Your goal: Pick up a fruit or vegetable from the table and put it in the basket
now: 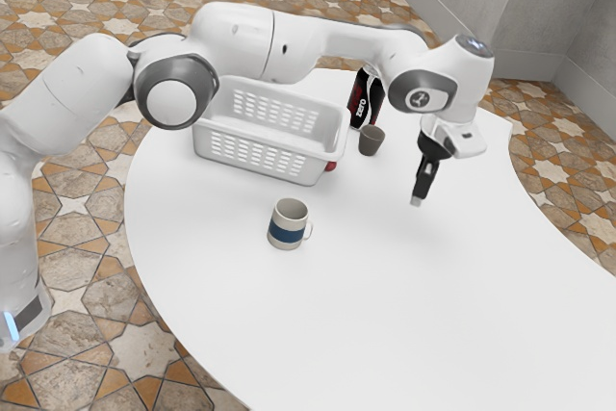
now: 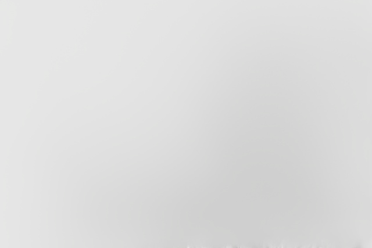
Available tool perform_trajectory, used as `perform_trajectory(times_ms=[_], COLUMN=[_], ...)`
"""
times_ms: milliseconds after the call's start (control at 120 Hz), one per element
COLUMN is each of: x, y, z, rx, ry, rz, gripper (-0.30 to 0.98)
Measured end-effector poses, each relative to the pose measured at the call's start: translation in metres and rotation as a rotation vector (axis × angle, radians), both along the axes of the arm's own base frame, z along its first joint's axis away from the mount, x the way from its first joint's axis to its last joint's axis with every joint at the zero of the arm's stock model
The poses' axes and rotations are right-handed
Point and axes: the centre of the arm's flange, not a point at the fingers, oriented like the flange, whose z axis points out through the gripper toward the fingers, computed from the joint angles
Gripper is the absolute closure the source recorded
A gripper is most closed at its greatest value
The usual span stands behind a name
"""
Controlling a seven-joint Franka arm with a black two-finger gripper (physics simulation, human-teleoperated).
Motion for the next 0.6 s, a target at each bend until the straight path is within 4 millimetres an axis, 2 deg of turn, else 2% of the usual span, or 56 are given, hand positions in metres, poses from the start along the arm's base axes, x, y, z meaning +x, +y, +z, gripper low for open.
perform_trajectory(times_ms=[233,600], x=[-0.003,-0.026], y=[0.006,0.021], z=[-0.014,-0.026], rx=[0.010,0.040], ry=[0.061,0.262], rz=[-0.012,0.012], gripper=[0.00,0.00])
